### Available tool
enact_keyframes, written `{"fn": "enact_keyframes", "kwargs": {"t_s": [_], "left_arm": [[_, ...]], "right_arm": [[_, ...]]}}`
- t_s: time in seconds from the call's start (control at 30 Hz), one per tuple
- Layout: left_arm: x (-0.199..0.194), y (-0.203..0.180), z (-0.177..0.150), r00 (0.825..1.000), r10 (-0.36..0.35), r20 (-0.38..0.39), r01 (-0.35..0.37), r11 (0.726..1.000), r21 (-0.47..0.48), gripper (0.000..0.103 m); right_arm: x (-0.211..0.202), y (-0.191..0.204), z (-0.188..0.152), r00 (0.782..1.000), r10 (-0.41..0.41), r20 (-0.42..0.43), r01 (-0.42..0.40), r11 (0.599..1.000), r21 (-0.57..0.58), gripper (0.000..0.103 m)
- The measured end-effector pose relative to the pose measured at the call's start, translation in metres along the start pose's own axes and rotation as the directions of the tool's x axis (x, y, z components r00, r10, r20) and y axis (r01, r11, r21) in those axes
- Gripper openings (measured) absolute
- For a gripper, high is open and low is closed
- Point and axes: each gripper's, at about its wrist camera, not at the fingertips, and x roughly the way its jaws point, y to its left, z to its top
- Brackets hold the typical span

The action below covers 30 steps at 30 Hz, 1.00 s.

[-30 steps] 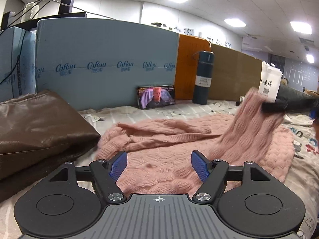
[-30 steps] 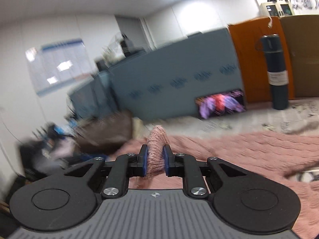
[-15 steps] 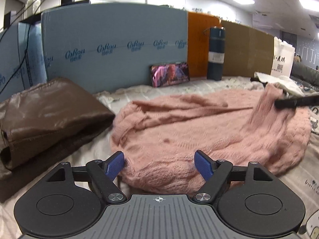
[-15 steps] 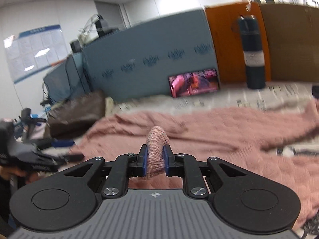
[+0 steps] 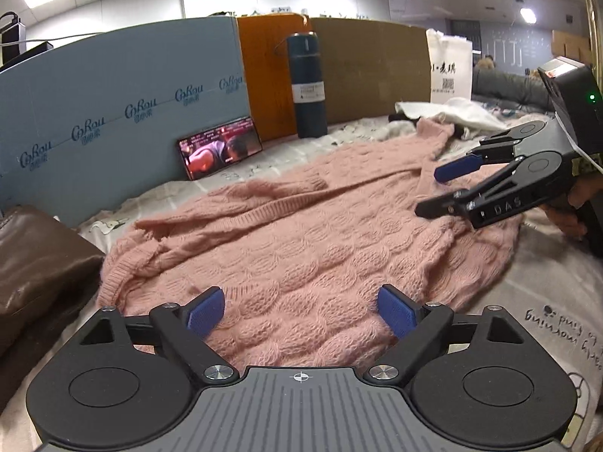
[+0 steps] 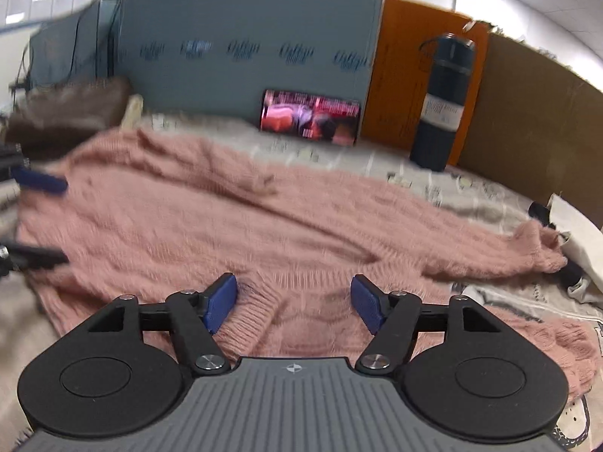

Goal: Fold clothes
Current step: 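Release the hem with the right gripper and move both grippers back, then grasp the pink sweater sleeve cuff beside the white cloth with the right gripper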

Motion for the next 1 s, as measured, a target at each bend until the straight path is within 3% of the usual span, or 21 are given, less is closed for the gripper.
{"fn": "enact_keyframes", "kwargs": {"t_s": [0.1, 0.23, 0.37, 0.47, 0.6, 0.73, 0.9, 1.0], "left_arm": [[0.0, -0.001, 0.0, 1.0, 0.005, -0.005, -0.005, 1.0, 0.011, 0.092], [-0.011, 0.001, 0.0, 0.999, 0.009, 0.048, -0.011, 1.0, 0.028, 0.092], [-0.032, 0.003, -0.001, 0.992, -0.003, 0.123, -0.006, 0.997, 0.076, 0.092], [-0.045, -0.003, -0.004, 0.991, -0.056, 0.124, 0.036, 0.987, 0.155, 0.092], [-0.046, -0.012, -0.01, 0.992, -0.119, 0.028, 0.109, 0.964, 0.24, 0.092], [-0.04, -0.027, -0.016, 0.991, -0.113, -0.067, 0.129, 0.927, 0.353, 0.092], [-0.03, -0.034, -0.013, 0.997, -0.056, -0.058, 0.075, 0.903, 0.422, 0.098], [-0.023, -0.038, -0.009, 0.997, -0.055, -0.044, 0.069, 0.892, 0.446, 0.098]], "right_arm": [[0.0, 0.0, -0.001, 1.0, -0.007, 0.0, 0.007, 1.0, -0.02, 0.071], [-0.011, -0.006, 0.0, 0.999, 0.02, 0.043, -0.02, 1.0, -0.008, 0.073], [-0.037, -0.019, -0.003, 0.988, 0.037, 0.149, -0.031, 0.999, -0.045, 0.088], [-0.057, -0.029, -0.012, 0.98, 0.073, 0.183, -0.052, 0.992, -0.119, 0.098], [-0.078, -0.038, -0.027, 0.982, 0.139, 0.126, -0.106, 0.966, -0.238, 0.1], [-0.086, -0.05, -0.039, 0.994, 0.108, 0.025, -0.098, 0.958, -0.269, 0.1], [-0.08, -0.058, -0.05, 0.997, 0.057, -0.053, -0.07, 0.948, -0.31, 0.1], [-0.074, -0.057, -0.05, 0.996, 0.065, -0.055, -0.08, 0.944, -0.321, 0.1]]}}
